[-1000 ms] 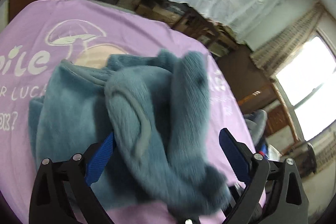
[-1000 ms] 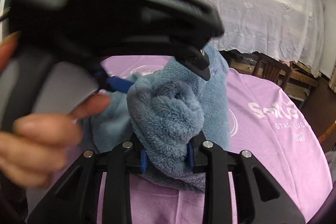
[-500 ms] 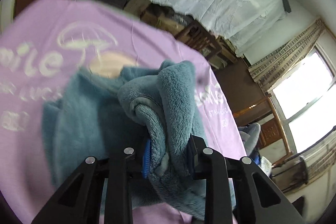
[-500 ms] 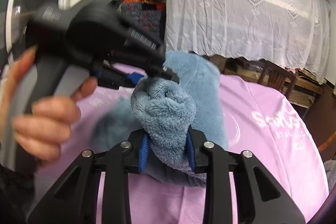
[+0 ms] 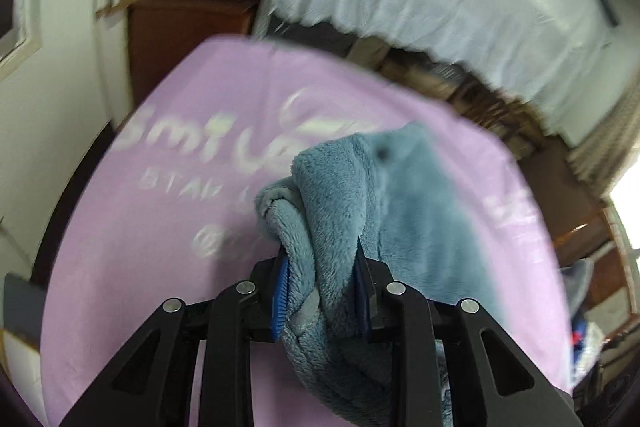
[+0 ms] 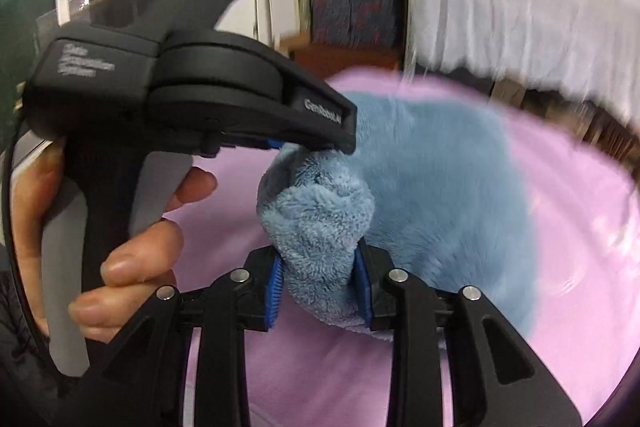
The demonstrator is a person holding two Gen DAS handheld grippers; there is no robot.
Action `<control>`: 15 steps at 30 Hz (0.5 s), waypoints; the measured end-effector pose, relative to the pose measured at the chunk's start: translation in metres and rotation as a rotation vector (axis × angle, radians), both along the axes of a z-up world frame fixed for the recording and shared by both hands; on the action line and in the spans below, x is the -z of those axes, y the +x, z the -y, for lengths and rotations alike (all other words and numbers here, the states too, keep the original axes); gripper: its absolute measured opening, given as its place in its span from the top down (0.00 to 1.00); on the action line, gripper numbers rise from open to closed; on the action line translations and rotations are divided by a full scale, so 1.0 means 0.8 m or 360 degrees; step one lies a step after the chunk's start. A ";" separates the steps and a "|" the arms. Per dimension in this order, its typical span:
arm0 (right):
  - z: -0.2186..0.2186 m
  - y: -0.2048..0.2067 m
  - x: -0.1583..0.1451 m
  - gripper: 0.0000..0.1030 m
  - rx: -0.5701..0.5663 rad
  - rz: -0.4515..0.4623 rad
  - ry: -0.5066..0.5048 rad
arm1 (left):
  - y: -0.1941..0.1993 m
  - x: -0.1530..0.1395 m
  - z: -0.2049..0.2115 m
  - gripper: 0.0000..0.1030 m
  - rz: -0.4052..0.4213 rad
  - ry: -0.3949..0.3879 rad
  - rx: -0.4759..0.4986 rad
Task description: Fold large clothes
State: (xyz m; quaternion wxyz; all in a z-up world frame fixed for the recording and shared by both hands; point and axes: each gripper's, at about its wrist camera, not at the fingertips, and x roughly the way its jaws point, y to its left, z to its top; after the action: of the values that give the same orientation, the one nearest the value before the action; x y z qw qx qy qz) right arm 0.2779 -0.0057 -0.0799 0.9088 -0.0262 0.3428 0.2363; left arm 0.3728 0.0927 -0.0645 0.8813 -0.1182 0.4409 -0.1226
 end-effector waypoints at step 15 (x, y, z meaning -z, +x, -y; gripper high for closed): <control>-0.007 -0.010 0.027 0.62 -0.0129 0.0021 -0.0046 | 0.005 0.051 0.002 0.51 -0.0046 0.0367 -0.0104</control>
State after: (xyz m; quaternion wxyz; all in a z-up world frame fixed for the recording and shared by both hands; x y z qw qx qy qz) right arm 0.2702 0.0001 -0.1017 0.9003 -0.0549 0.3387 0.2677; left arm 0.3770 0.0911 -0.1052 0.8862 -0.0322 0.4605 -0.0405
